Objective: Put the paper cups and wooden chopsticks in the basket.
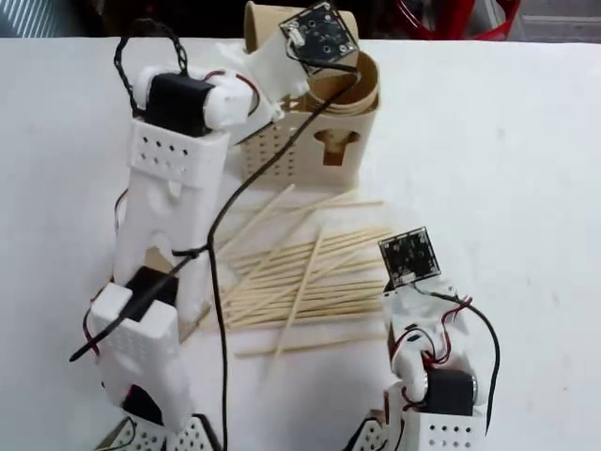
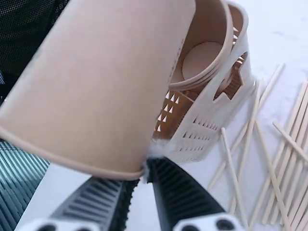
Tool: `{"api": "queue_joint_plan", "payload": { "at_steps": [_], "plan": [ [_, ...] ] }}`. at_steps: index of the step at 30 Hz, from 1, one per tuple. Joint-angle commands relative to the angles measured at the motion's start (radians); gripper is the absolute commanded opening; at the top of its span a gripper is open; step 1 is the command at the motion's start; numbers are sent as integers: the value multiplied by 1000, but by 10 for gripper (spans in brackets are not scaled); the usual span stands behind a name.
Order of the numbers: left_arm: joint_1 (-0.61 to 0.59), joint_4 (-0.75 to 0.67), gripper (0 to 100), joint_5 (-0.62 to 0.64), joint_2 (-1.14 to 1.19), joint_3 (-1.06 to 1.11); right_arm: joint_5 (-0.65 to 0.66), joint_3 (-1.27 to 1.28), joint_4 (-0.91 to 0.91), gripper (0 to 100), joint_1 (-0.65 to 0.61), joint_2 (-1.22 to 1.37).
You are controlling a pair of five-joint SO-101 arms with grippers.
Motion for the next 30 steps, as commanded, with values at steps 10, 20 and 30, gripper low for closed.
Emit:
{"api": "queue_joint_plan", "payload": {
  "at_steps": [10,20,30],
  "plan": [
    [-8,-58,40,-12,-15,92,-5,-3,19,17,-8,-7],
    [-8,-97,90,-12,-16,91,-5,-3,19,17,-8,-7],
    [38,-115,93,-12,-5,-52,-5,-3,19,17,-8,-7]
  ]
}}
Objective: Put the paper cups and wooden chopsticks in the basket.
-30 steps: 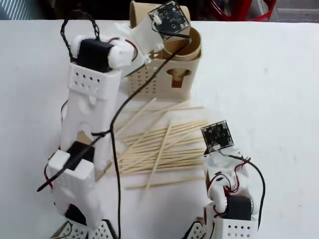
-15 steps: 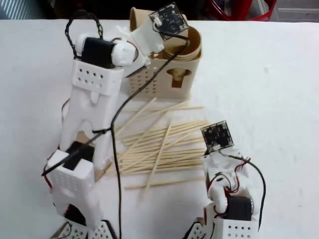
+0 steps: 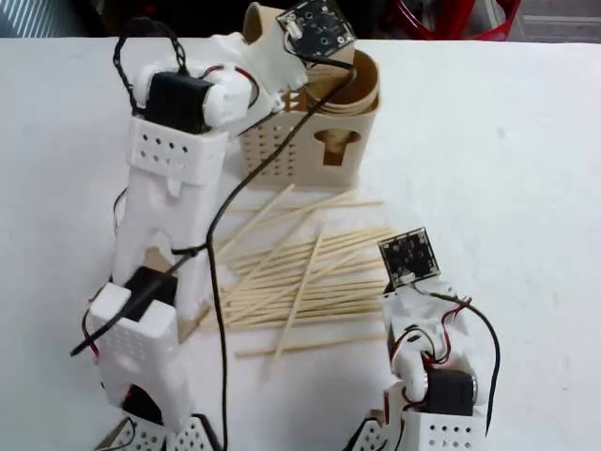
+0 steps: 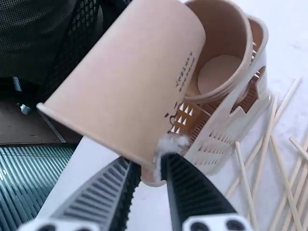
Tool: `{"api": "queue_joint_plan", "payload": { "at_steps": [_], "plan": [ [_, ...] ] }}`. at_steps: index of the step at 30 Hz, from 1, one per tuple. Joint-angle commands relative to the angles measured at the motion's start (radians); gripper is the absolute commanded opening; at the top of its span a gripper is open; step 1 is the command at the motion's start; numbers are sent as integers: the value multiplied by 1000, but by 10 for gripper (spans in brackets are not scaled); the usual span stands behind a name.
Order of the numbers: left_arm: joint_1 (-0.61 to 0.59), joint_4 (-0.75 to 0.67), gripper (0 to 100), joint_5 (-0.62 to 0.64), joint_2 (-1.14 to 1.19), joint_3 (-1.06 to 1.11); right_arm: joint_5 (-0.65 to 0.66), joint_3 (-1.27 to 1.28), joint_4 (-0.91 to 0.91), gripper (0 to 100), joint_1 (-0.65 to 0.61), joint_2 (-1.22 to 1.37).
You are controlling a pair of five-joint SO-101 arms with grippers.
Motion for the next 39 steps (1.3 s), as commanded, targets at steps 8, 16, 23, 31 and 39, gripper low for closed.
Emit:
{"api": "queue_joint_plan", "payload": {
  "at_steps": [8,16,23,31,39],
  "plan": [
    [110,-60,94,-12,-7,-55,-5,-3,4,17,-8,-7],
    [145,-68,94,-12,-7,-63,-5,-3,4,17,-8,-7],
    [147,-101,94,222,-7,-121,-5,-3,2,17,-8,-7],
    [137,-229,93,414,186,-69,-5,-3,2,17,-8,-7],
    [139,-236,91,417,289,-71,-5,-3,2,17,-8,-7]
  ]
}}
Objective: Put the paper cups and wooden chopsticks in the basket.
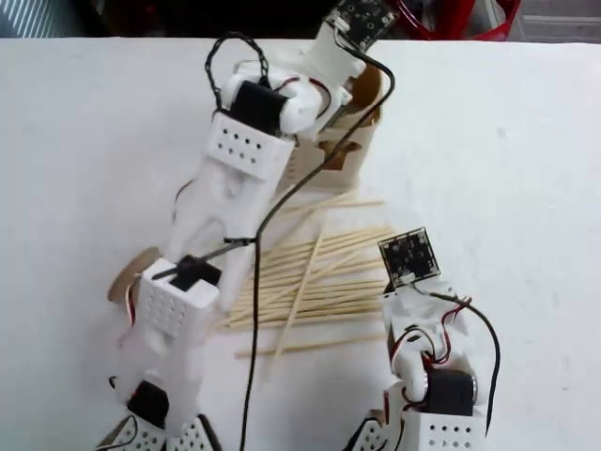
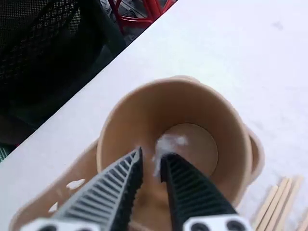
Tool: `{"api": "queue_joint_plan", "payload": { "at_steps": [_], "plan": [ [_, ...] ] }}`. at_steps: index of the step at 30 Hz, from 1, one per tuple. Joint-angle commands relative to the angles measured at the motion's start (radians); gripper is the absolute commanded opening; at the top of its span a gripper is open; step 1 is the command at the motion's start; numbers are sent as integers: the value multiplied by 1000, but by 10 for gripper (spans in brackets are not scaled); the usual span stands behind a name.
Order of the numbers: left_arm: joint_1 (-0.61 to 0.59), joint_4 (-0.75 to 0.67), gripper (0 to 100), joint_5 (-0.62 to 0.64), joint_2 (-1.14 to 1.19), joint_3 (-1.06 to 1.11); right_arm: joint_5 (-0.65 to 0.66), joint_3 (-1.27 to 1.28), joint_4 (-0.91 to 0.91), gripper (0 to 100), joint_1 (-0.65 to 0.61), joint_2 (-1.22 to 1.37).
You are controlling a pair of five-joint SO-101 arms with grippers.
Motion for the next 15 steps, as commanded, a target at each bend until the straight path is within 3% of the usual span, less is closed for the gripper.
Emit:
{"api": "queue_joint_plan", "payload": {
  "at_steps": [1,6,10,13,15],
  "plan": [
    [-2,-11,92,14,-2,-14,-5,-3,2,17,-8,-7],
    [-4,46,94,8,-84,-241,-5,-3,2,17,-8,-7],
    [-41,173,94,8,-185,-430,-5,-3,2,17,-8,-7],
    [-125,359,94,8,-266,-466,-5,-3,2,17,-8,-7],
    [-225,385,94,-20,-312,-379,-5,-3,4,17,-8,-7]
  ]
}}
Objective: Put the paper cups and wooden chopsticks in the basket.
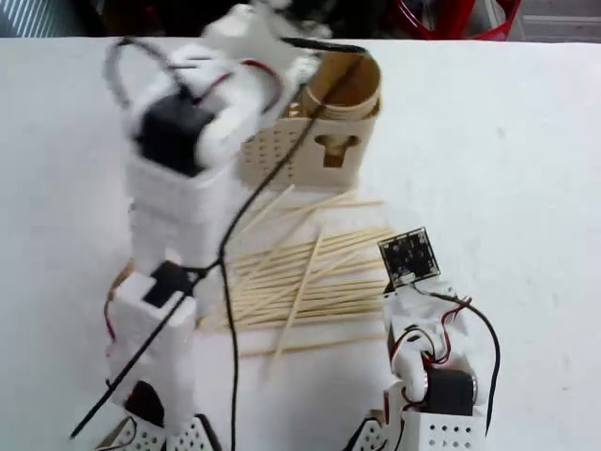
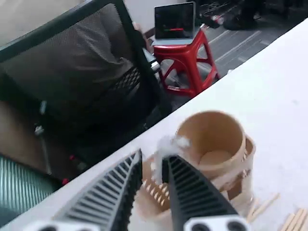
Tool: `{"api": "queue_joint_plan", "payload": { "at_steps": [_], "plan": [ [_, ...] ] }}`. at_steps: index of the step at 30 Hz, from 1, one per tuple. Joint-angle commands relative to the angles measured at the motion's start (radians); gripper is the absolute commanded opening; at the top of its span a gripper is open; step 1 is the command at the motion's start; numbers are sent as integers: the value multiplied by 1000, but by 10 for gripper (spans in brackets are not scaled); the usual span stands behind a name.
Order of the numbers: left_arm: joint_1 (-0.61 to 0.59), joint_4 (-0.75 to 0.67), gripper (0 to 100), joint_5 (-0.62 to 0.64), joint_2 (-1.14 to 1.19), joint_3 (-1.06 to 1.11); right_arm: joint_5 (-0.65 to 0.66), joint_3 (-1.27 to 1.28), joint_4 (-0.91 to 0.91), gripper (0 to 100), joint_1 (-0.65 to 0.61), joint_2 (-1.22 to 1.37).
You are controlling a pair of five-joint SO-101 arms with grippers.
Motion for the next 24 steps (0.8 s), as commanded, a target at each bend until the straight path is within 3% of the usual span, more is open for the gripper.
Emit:
{"api": "queue_joint_plan", "payload": {
  "at_steps": [1,5,11,14,18,24],
  "plan": [
    [-197,58,94,-34,-124,114,-5,-3,4,17,-8,-7],
    [-381,60,94,-161,-263,517,-5,-3,4,17,-8,-7],
    [-469,60,95,-594,-473,1206,-5,-3,4,17,-8,-7],
    [-499,57,151,-821,-565,1453,-5,-3,4,17,-8,-7],
    [-570,18,255,-994,-613,1591,-5,-3,4,17,-8,-7],
    [-639,-32,260,-1109,-539,1703,-5,-3,4,17,-8,-7]
  ]
}}
